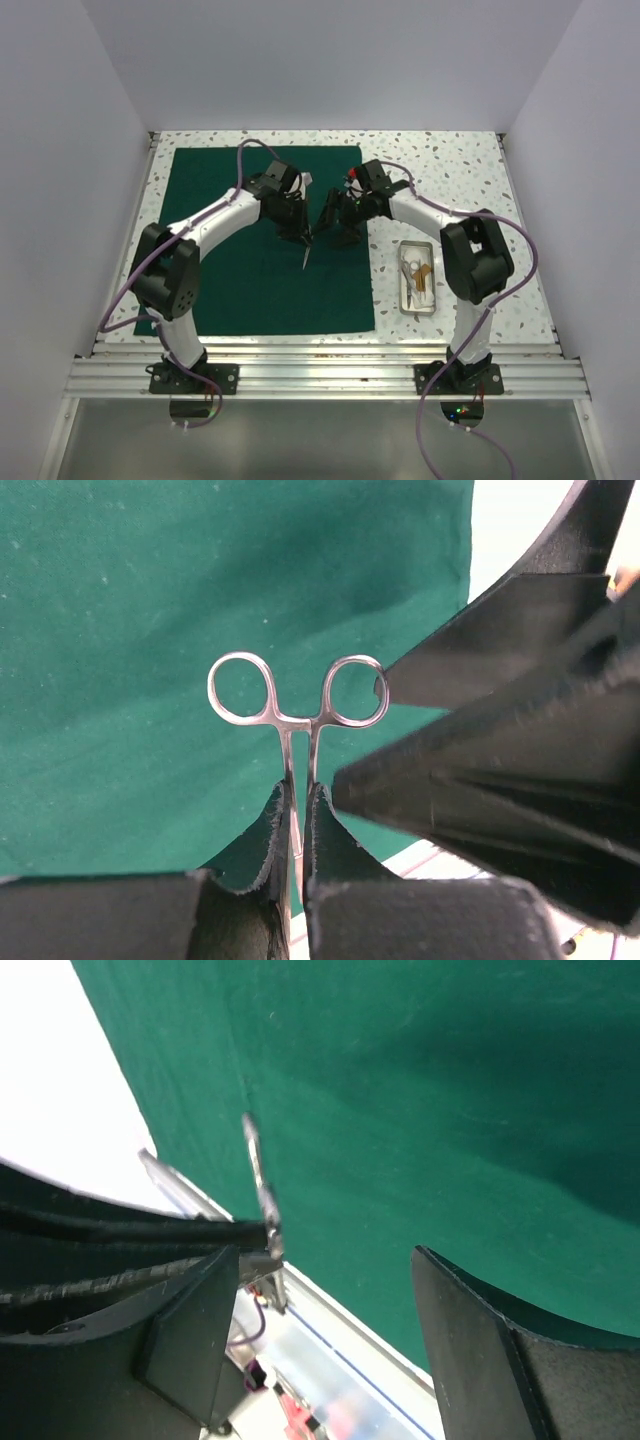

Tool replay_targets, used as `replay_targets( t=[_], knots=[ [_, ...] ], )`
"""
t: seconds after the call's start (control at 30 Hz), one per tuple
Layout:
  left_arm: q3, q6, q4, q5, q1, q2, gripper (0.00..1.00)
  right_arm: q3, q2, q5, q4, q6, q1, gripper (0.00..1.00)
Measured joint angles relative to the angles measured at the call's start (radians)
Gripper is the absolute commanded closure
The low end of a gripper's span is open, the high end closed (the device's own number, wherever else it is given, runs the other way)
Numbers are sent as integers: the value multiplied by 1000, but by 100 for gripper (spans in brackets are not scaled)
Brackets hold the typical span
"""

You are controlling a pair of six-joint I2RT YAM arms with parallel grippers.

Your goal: Prepare the surgical pack

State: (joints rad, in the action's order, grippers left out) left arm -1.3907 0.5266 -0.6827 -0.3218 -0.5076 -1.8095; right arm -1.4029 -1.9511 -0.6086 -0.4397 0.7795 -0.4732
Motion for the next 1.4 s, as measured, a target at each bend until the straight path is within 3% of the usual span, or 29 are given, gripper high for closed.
replay_targets(
  t=[0.27, 0.37, 0.5, 0.53, 0.6, 0.63, 0.73, 0.8, 0.97, 1.17, 1.33, 1.4],
  knots=[
    [12, 0, 12, -18, -23, 44, 100, 1, 2, 24, 0, 17, -7, 34],
    [12, -1, 13, -25, -33, 54, 100, 0, 2, 24, 1, 24, -22, 42],
    [14, -1, 13, -31, -44, 58, 100, -8, -5, 19, 7, 33, -41, 77],
    [14, 0, 13, -34, -45, 60, 100, -10, -7, 14, 9, 35, -44, 100],
    [15, 0, 13, -42, -49, 60, 93, -15, -7, 3, 11, 44, -47, 100],
    [15, 0, 14, -41, -51, 60, 79, -16, -7, 5, 9, 46, -48, 100],
    [27, -4, 23, -42, -51, 70, 53, -17, 5, 34, -52, -5, -35, 100],
    [44, -8, 30, -41, -49, 98, 47, -18, 24, 97, -156, -73, -13, 100],
    [76, -20, 37, -38, -21, 184, 44, -15, 129, 390, -447, -252, 99, 100],
    [76, -40, 28, 13, -9, 201, 41, 63, 243, 682, -602, -365, 190, 100],
    [76, -50, 4, 43, -9, 211, 34, 108, 194, 782, -632, -414, 200, 79],
    [76, -52, -4, 59, -9, 221, 32, 108, 163, 787, -627, -425, 200, 57]
  ],
)
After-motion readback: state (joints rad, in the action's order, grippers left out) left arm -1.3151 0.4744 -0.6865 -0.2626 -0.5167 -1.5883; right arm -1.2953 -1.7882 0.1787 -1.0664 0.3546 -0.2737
